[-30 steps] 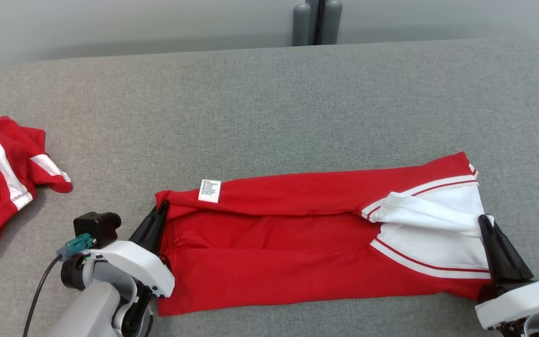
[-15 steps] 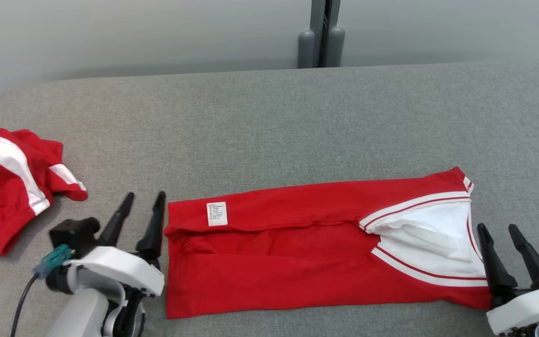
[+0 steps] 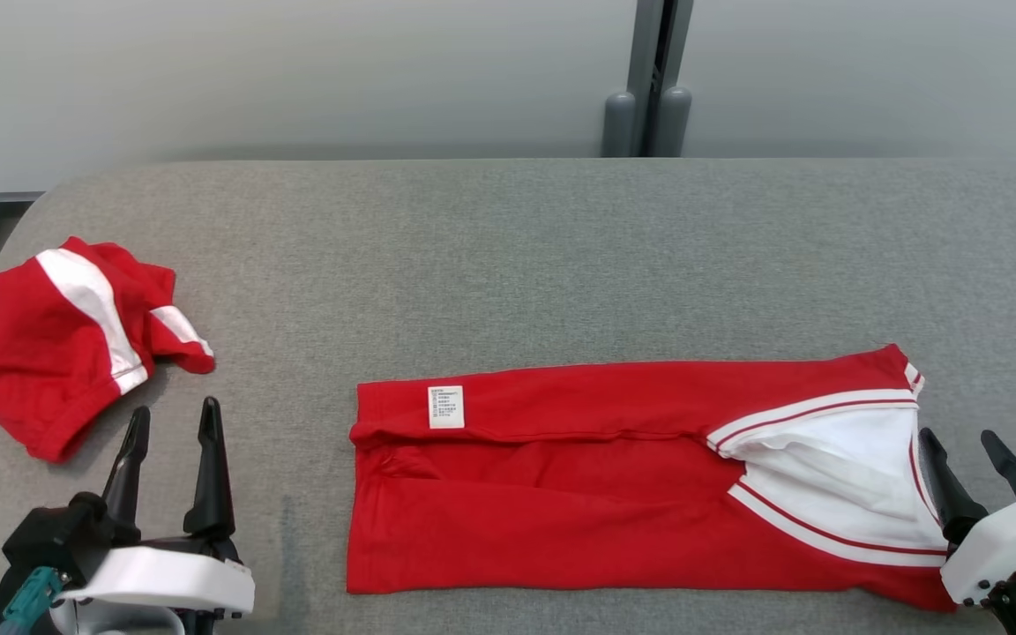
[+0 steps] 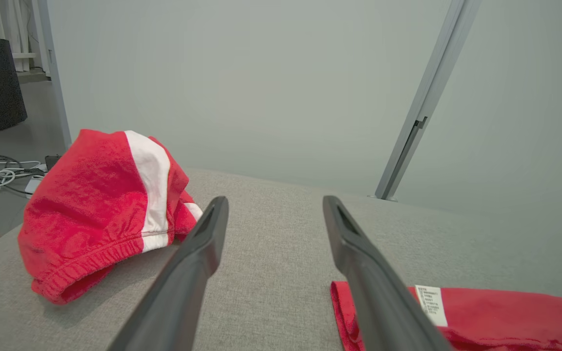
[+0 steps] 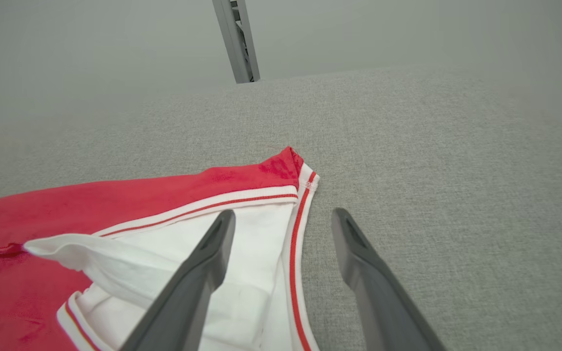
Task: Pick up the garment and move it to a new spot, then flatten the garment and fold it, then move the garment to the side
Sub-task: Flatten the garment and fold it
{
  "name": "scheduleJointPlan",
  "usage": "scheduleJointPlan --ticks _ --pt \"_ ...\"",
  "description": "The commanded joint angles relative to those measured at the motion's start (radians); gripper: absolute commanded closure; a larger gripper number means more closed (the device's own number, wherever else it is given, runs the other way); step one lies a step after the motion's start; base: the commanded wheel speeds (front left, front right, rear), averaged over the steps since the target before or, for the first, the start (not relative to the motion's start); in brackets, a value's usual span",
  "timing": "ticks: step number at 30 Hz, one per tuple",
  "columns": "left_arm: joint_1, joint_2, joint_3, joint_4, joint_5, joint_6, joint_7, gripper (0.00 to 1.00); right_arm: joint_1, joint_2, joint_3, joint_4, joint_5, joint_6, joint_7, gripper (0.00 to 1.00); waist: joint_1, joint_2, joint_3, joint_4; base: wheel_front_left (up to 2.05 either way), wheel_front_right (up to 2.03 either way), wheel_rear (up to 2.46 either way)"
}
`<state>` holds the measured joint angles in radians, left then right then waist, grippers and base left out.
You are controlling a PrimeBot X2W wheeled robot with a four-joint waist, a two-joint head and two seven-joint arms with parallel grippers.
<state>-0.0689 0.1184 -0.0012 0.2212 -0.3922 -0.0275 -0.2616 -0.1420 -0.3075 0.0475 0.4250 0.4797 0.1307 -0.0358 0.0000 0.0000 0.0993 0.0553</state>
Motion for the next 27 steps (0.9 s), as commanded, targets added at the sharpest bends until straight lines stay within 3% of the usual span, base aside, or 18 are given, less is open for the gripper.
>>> scheduleJointPlan --ticks 1,9,19,21,22,27 --pt "0.014 0.001 0.013 -0.006 0.029 -0.010 -0.004 0.00 -0.018 -0.009 0.005 0.018 -0.008 0.000 0.008 0.00 0.0000 0.0000 -0.001 0.010 0.00 0.00 0.00" --pt "0.065 -0.056 0.088 -0.025 0.115 -0.033 -0.004 0.00 -0.099 -0.020 0.044 0.196 -0.022 0.000 0.055 0.00 0.0000 0.0000 0.014 0.052 0.00 0.00 0.00" --pt "0.057 -0.066 0.088 -0.027 0.133 -0.041 -0.004 0.00 -0.146 -0.006 0.110 0.364 0.015 0.000 0.083 0.00 0.0000 0.0000 0.024 0.066 0.00 0.00 0.00" --pt "0.054 -0.066 0.087 -0.030 0.131 -0.038 -0.004 0.00 -0.153 0.002 0.129 0.380 0.031 0.000 0.089 0.93 0.0000 0.0000 0.024 0.063 0.00 0.00 0.00" --pt "0.054 -0.066 0.085 -0.029 0.132 -0.037 -0.004 0.00 -0.157 0.004 0.138 0.385 0.040 0.000 0.086 1.00 0.0000 0.0000 0.023 0.061 0.00 0.00 0.00" --pt "0.054 -0.065 0.078 -0.023 0.171 -0.037 -0.004 0.00 -0.184 -0.007 0.166 0.406 0.079 0.000 0.064 1.00 0.0000 0.0000 0.018 0.049 0.00 0.00 0.00"
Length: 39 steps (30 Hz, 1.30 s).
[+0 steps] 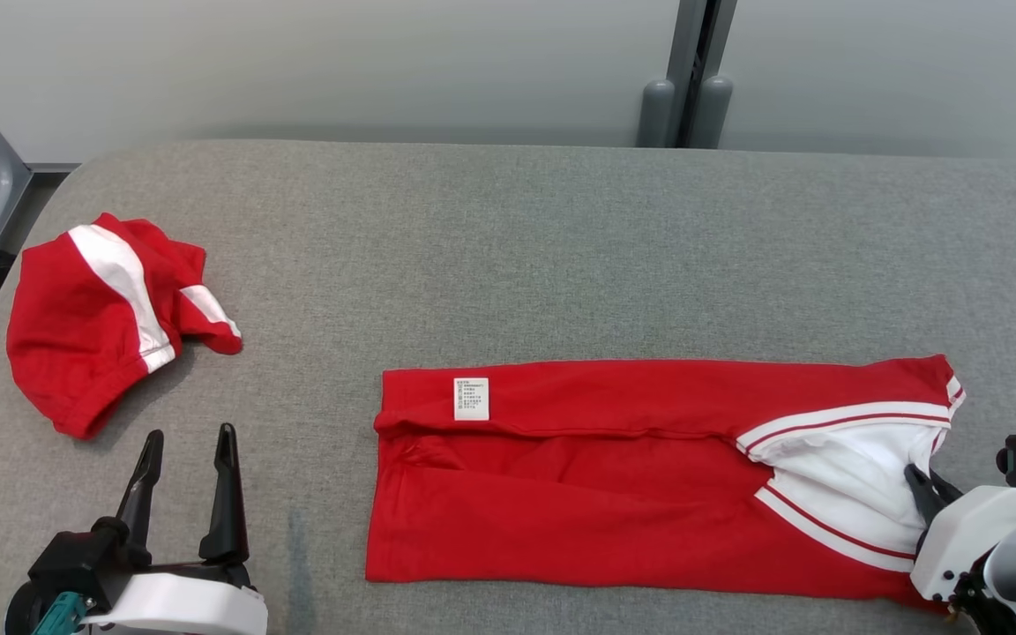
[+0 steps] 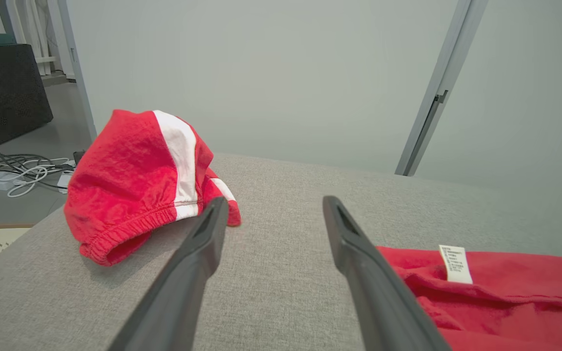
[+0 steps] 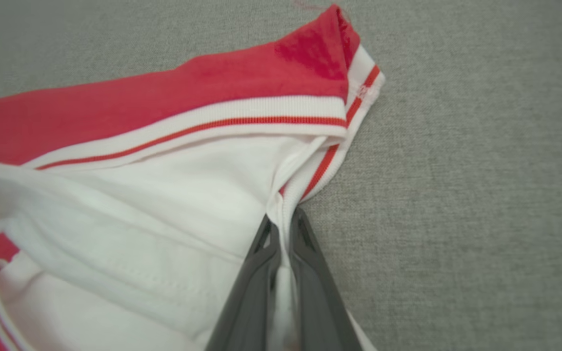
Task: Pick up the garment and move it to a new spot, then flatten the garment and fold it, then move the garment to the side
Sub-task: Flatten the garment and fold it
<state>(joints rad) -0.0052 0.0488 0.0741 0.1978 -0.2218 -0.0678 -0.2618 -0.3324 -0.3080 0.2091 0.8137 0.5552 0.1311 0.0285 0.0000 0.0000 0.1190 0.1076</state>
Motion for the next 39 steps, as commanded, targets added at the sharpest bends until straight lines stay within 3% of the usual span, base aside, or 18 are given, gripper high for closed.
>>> scheduleJointPlan --ticks 1,14,19,30,39 --pt "-0.008 0.004 0.002 0.000 0.001 0.004 -0.004 0.00 0.001 -0.015 0.002 0.024 0.011 -0.001 -0.009 1.00 0.0000 0.0000 -0.005 -0.006 0.00 0.00 0.00" --pt "0.023 0.004 0.002 0.008 0.010 -0.001 -0.004 0.00 -0.026 -0.203 -0.074 0.105 0.055 -0.001 -0.089 1.00 0.0000 0.0000 -0.049 -0.052 0.00 0.00 0.00" --pt "0.038 0.004 0.005 0.012 0.001 -0.002 -0.004 0.00 -0.020 -0.222 -0.051 0.058 0.055 0.000 -0.079 1.00 0.0000 0.0000 -0.057 -0.080 0.00 0.00 0.00" --pt "0.034 0.004 -0.003 0.026 -0.009 -0.003 -0.004 0.00 0.043 -0.120 0.078 -0.330 0.085 0.000 -0.013 1.00 0.0000 0.0000 -0.074 -0.115 0.00 0.00 0.00" --pt "0.010 0.004 -0.032 0.048 -0.019 -0.008 -0.004 0.00 0.096 0.005 0.144 -0.569 0.050 0.000 0.071 1.00 0.0000 0.0000 -0.071 -0.064 0.00 0.00 0.00"
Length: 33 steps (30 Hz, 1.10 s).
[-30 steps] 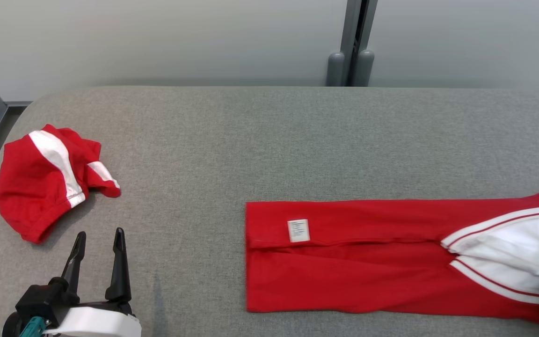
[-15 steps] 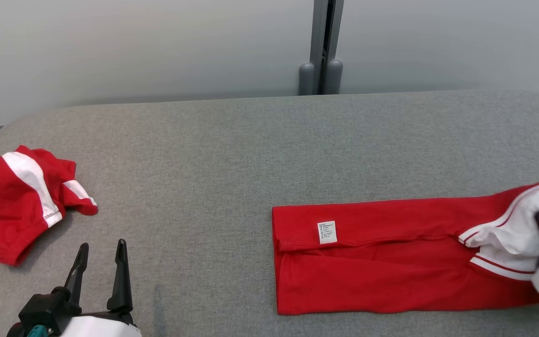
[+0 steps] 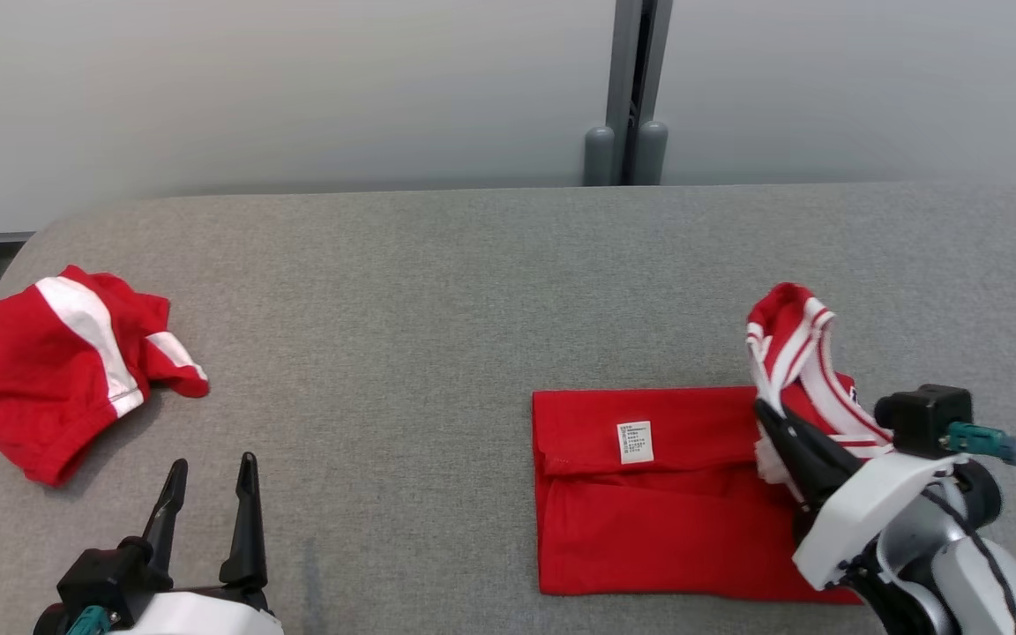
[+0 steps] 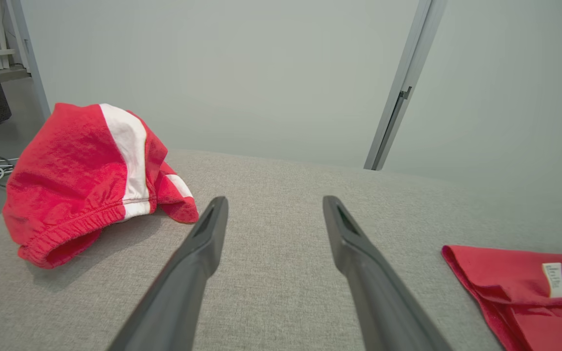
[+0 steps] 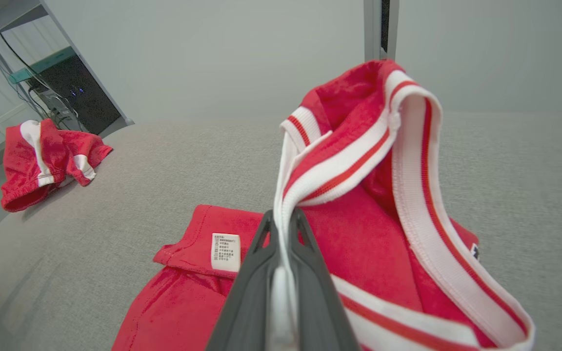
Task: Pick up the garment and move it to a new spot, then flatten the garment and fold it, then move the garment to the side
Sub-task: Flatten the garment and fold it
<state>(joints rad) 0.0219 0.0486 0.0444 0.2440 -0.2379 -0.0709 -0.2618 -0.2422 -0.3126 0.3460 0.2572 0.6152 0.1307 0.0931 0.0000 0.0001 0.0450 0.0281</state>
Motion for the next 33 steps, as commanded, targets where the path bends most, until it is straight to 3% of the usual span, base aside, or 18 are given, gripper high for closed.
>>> scheduleJointPlan --ticks 1,9,17,18,19,20,25,33 --pt "-0.018 0.004 -0.006 0.005 -0.005 -0.005 -0.004 0.00 0.006 0.027 0.016 -0.018 -0.015 0.000 0.014 1.00 0.0000 -0.0001 0.003 0.024 0.00 0.00 0.00" --pt "-0.053 0.005 -0.047 0.039 -0.015 -0.013 -0.004 0.00 -0.021 0.134 0.069 0.014 -0.051 0.000 0.028 1.00 0.0000 -0.0001 0.017 0.106 0.00 0.00 0.00" --pt "-0.076 0.004 -0.077 0.060 -0.027 -0.015 -0.004 0.00 -0.044 0.176 0.103 0.122 -0.066 0.000 0.010 1.00 0.0000 -0.0001 0.020 0.145 0.00 0.00 0.00" --pt "-0.078 0.004 -0.079 0.063 -0.027 -0.015 -0.004 0.00 -0.050 0.180 0.108 0.132 -0.069 0.000 -0.001 0.71 0.0000 -0.0001 0.020 0.146 0.00 0.00 0.00" --pt "-0.078 0.004 -0.079 0.065 -0.027 -0.015 -0.004 0.00 -0.055 0.182 0.116 0.136 -0.071 0.000 -0.013 0.05 0.0000 -0.0001 0.020 0.146 0.00 0.00 0.00" --pt "-0.077 0.004 -0.077 0.067 -0.026 -0.015 -0.004 0.00 -0.058 0.183 0.122 0.141 -0.070 0.000 -0.027 0.00 0.0000 -0.0001 0.020 0.145 0.00 0.00 0.00" --pt "-0.067 0.004 -0.057 0.071 -0.014 -0.018 -0.004 0.00 -0.077 0.158 0.127 0.121 -0.082 0.000 -0.117 0.00 0.0000 -0.0001 0.010 0.118 0.00 0.00 0.00" --pt "-0.057 0.004 -0.035 0.062 0.001 -0.024 -0.004 0.00 -0.035 0.094 0.013 0.031 -0.096 0.000 -0.248 0.00 0.0000 -0.0001 -0.002 0.064 0.00 0.00 0.00"
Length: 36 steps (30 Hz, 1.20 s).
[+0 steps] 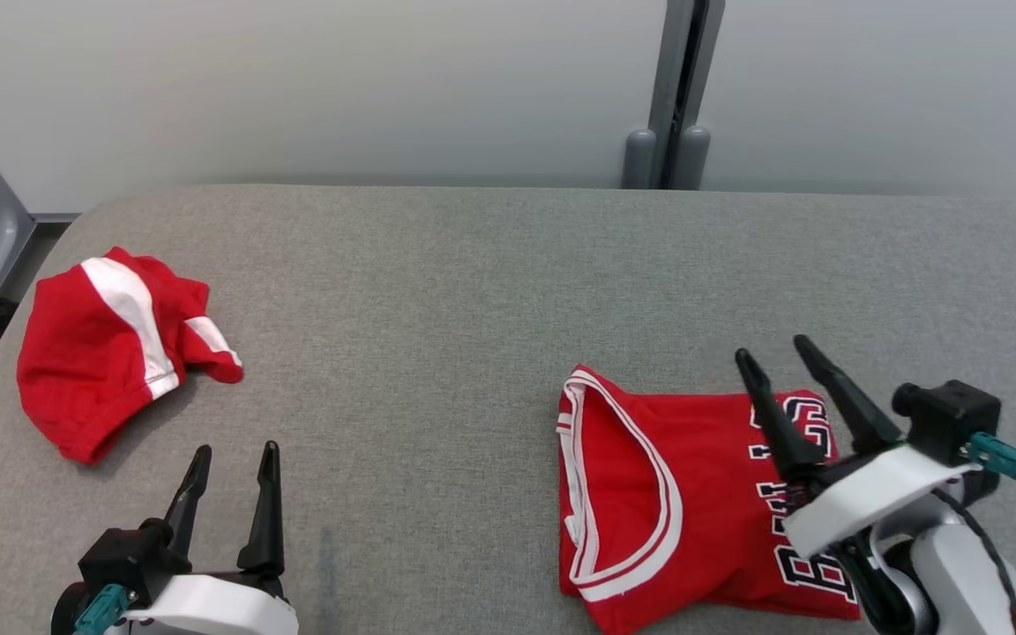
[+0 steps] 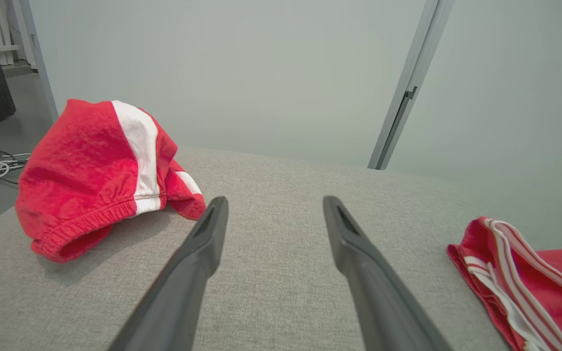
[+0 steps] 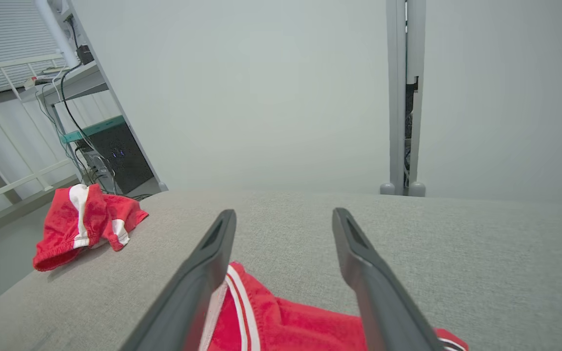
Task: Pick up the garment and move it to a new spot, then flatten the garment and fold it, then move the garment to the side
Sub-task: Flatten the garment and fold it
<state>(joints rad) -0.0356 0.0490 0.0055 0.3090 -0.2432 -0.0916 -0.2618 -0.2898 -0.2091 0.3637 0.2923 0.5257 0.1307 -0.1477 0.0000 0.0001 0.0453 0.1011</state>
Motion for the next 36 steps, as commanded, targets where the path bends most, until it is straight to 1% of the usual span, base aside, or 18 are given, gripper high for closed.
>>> scheduleJointPlan --ticks 1,3,4,8,13,22,33,36 --pt "0.003 0.004 0.007 -0.005 0.007 -0.004 -0.004 0.00 0.024 -0.015 -0.025 -0.016 -0.010 0.000 -0.018 0.00 0.0000 -0.0001 -0.003 -0.016 0.00 0.00 0.00" --pt "0.007 0.004 0.012 -0.011 0.010 -0.004 -0.004 0.00 0.050 -0.025 -0.069 -0.040 -0.015 0.000 -0.040 0.00 0.0000 -0.0001 -0.005 -0.031 0.00 0.00 0.00" --pt "0.011 0.004 0.020 -0.018 0.014 -0.005 -0.004 0.00 0.080 -0.029 -0.112 -0.062 -0.021 0.000 -0.056 0.00 0.0000 -0.0001 -0.006 -0.047 0.00 0.00 0.00" --pt "0.026 0.004 0.039 -0.034 0.022 -0.007 -0.004 0.00 0.142 -0.024 -0.196 -0.099 -0.038 0.000 -0.083 0.00 0.0000 -0.0001 -0.009 -0.079 0.00 0.00 0.00" --pt "0.034 0.004 0.064 -0.059 0.035 -0.012 -0.004 0.00 0.214 0.001 -0.262 -0.133 -0.067 0.000 -0.095 0.00 0.0000 -0.0001 -0.016 -0.117 0.00 0.00 0.00" --pt "0.057 0.004 0.091 -0.106 0.063 -0.013 -0.004 0.00 0.296 0.043 -0.303 -0.165 -0.133 0.000 -0.113 0.00 0.0000 -0.0001 -0.029 -0.155 0.00 0.00 0.00" --pt "0.098 0.004 0.100 -0.144 0.100 -0.016 -0.004 0.00 0.329 0.072 -0.327 -0.166 -0.159 0.000 -0.120 0.00 0.0000 -0.0001 -0.048 -0.151 0.00 0.00 0.00" --pt "0.112 0.003 0.096 -0.159 0.109 -0.010 -0.004 0.00 0.336 0.078 -0.336 -0.163 -0.164 0.000 -0.119 0.00 0.0000 -0.0001 -0.053 -0.145 0.00 0.00 0.00"
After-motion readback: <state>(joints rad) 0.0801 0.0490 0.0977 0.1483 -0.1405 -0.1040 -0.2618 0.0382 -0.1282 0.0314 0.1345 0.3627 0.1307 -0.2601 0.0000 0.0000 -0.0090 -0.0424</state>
